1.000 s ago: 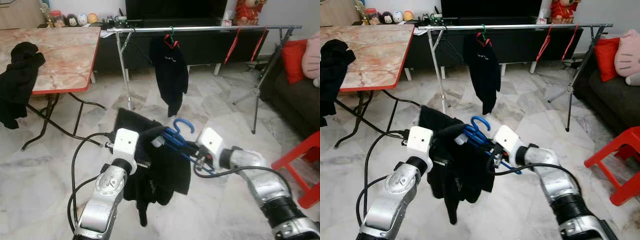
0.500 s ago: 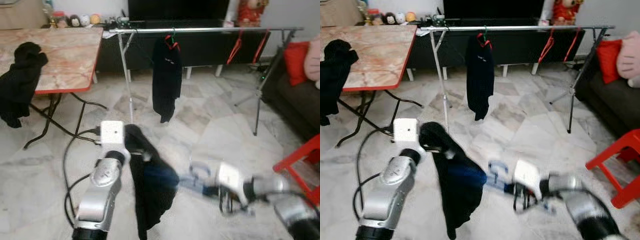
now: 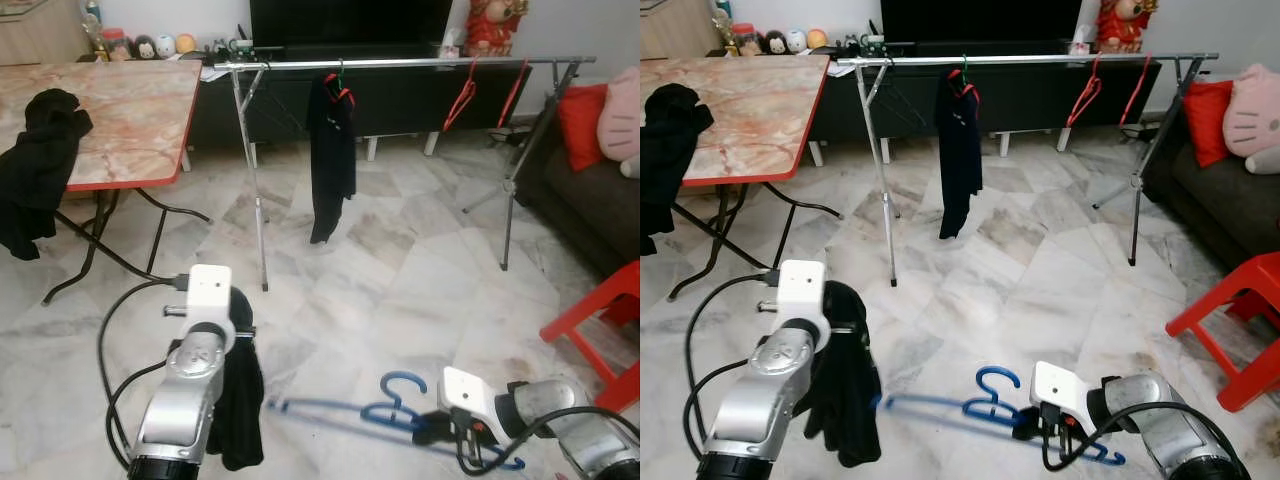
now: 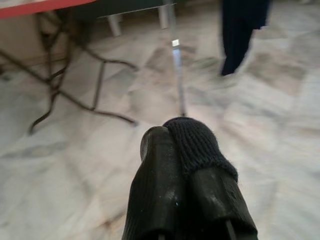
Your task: Hang hanger
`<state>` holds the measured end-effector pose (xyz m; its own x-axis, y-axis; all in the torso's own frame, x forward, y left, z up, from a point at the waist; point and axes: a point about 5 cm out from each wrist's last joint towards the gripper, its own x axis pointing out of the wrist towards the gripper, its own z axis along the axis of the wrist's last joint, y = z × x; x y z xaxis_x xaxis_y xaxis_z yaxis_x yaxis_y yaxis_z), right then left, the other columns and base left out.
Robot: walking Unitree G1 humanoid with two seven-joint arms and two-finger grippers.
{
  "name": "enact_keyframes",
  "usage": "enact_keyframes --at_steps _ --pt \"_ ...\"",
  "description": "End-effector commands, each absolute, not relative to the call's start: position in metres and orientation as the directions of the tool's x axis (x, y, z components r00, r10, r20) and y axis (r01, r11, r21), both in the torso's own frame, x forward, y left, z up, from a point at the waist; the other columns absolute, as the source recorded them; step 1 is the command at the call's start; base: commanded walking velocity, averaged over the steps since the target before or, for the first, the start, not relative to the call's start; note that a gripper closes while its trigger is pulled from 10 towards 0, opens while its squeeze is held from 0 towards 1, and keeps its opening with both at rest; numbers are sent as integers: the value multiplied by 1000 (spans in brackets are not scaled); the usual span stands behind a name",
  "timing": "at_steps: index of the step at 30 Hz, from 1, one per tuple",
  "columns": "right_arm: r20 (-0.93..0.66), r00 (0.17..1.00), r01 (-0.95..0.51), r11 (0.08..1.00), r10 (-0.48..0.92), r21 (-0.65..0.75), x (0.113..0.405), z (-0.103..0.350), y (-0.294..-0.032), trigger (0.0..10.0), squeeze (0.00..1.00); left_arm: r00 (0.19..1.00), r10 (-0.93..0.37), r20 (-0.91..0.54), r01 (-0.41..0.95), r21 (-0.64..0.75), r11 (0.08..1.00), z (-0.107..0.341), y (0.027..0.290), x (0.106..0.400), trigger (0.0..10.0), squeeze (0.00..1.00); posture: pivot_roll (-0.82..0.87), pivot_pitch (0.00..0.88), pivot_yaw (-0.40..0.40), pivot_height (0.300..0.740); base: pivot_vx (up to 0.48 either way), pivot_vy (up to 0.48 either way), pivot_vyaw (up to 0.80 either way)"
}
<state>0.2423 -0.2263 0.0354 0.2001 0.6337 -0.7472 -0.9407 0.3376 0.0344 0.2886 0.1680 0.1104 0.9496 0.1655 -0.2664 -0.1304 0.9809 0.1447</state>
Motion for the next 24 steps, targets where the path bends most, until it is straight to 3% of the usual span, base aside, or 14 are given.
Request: enact_keyframes --at_steps 1,2,3,6,7,9,10,11,15,18,20,22,24 --pt "-744 252 -926 377 619 1 249 39 -229 1608 0 935 252 -250 -214 170 962 115 188 285 10000 0 -92 0 -15 740 0 0 0" --pt "-735 288 -911 413 614 -13 250 36 -230 2510 0 918 312 -245 -268 196 943 113 206 280 10000 0 -86 0 -15 740 0 0 0" --pt "-724 351 -880 473 594 -39 253 32 -232 6667 0 890 391 -236 -330 257 908 110 231 270 10000 0 -83 0 -14 740 0 0 0" --pt "-713 410 -843 535 569 -57 256 27 -233 7059 0 862 447 -241 -360 331 872 103 249 260 10000 0 -83 0 -14 740 0 0 0" --pt "-711 490 -781 617 504 -101 260 21 -237 10000 0 834 488 -258 -402 323 857 96 263 250 10000 0 -85 0 -11 740 0 0 0" --pt "-717 602 -650 738 353 -182 264 9 -242 10000 0 798 537 -274 -450 322 833 87 282 234 10000 0 -77 0 -9 740 0 0 0" --pt "-717 602 -650 738 353 -182 264 9 -242 10000 0 798 537 -274 -450 322 833 87 282 234 10000 0 -77 0 -9 740 0 0 0" --pt "-705 655 -558 803 271 -209 263 1 -243 10000 0 796 535 -283 -450 315 836 81 285 227 10000 0 -72 0 -9 740 0 0 0" --pt "-697 681 -492 846 225 -207 263 -4 -243 10000 0 799 528 -288 -454 287 843 78 285 225 10000 0 -72 0 -9 740 0 0 0" --pt "-670 738 -250 956 85 -154 258 -20 -237 10000 0 841 452 -299 -418 174 892 71 271 222 10000 0 -70 0 -2 740 0 0 0" --pt "-669 738 -248 956 82 -157 258 -20 -237 10000 0 841 452 -298 -418 173 892 71 271 222 10000 0 -70 0 -2 740 0 0 0" --pt "-671 741 -149 979 18 -138 254 -27 -234 10000 0 859 415 -299 -393 133 910 68 265 223 10000 0 -72 0 8 740 0 0 0" --pt "-746 658 20 993 -103 -119 228 -50 -232 10000 0 874 369 -315 -371 56 927 60 255 224 10000 0 -68 0 16 740 0 0 0"
